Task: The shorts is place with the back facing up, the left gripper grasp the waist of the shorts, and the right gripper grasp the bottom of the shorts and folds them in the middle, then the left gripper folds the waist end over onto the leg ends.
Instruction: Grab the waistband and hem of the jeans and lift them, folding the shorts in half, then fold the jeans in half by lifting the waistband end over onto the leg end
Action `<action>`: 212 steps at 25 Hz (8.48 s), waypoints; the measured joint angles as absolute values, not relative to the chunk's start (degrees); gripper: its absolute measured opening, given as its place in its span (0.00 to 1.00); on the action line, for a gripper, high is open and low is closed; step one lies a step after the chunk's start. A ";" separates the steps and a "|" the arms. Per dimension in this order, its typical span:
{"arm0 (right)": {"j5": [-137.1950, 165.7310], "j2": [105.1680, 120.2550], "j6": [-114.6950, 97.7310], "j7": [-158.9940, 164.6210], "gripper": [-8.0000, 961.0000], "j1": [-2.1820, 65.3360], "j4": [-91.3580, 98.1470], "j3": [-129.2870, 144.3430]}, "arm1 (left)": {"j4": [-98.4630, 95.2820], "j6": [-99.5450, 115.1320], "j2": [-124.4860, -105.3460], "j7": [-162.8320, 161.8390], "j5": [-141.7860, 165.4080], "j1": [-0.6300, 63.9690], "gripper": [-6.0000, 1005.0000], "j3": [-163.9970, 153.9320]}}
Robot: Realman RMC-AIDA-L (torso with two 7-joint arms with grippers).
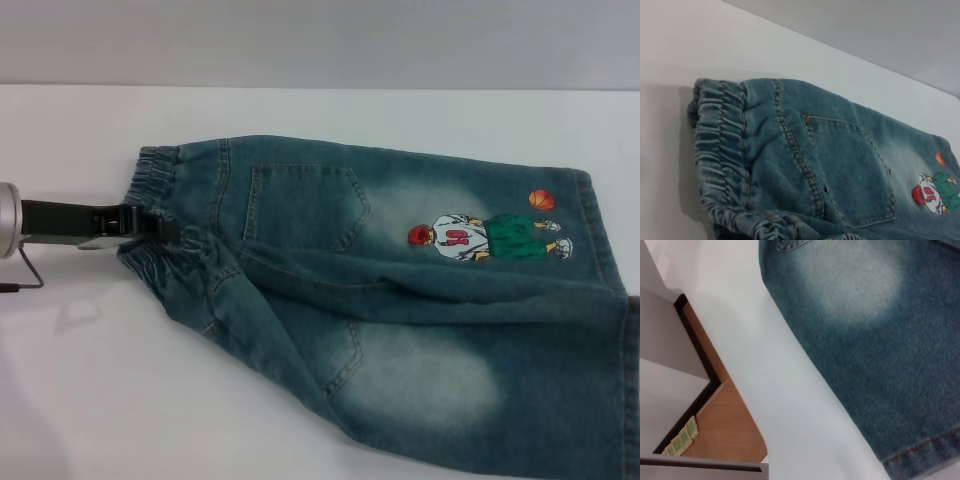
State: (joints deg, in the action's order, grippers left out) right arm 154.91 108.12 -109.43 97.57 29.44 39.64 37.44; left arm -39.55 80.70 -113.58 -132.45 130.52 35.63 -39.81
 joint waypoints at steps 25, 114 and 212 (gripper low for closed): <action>155.41 109.27 -107.07 97.56 0.54 30.96 39.37 37.44 | -39.55 80.60 -113.63 -132.44 130.52 36.12 0.10 -39.81; 119.41 111.22 -83.64 75.75 0.01 25.57 29.03 14.15 | -39.55 64.60 -114.97 -132.07 121.56 36.87 0.14 -32.68; 101.20 117.51 -65.20 72.68 0.65 27.26 29.05 19.51 | -20.99 39.34 -118.39 -82.77 104.48 38.24 0.84 -42.37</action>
